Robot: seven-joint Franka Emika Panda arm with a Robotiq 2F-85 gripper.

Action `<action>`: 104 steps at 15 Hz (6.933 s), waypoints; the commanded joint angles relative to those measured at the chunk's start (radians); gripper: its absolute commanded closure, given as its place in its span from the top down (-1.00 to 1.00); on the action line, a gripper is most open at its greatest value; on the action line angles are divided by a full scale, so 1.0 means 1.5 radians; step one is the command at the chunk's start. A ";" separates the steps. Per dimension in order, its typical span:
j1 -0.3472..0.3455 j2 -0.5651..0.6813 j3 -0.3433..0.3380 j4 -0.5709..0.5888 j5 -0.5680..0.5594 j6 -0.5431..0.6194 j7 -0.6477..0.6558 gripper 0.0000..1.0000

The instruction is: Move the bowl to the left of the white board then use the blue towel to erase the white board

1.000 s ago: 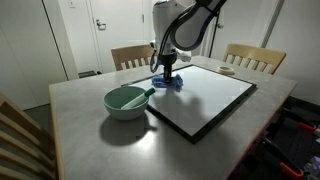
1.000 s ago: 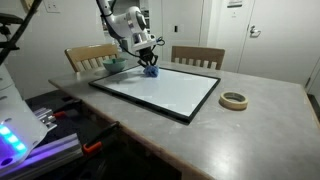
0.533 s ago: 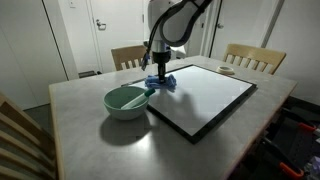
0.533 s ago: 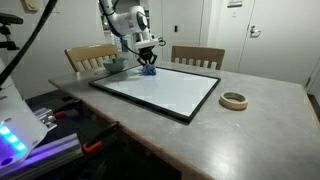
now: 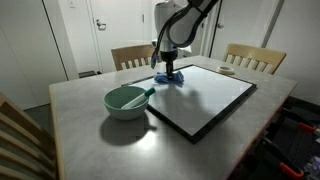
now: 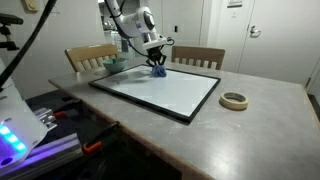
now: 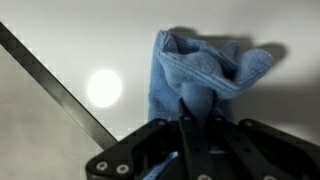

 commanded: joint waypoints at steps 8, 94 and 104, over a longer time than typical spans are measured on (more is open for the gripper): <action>0.004 0.044 -0.054 -0.001 -0.079 0.017 0.090 -0.95; -0.214 0.054 -0.108 0.065 0.082 0.100 0.011 -0.95; -0.271 0.051 -0.030 0.051 0.181 0.106 -0.017 -0.95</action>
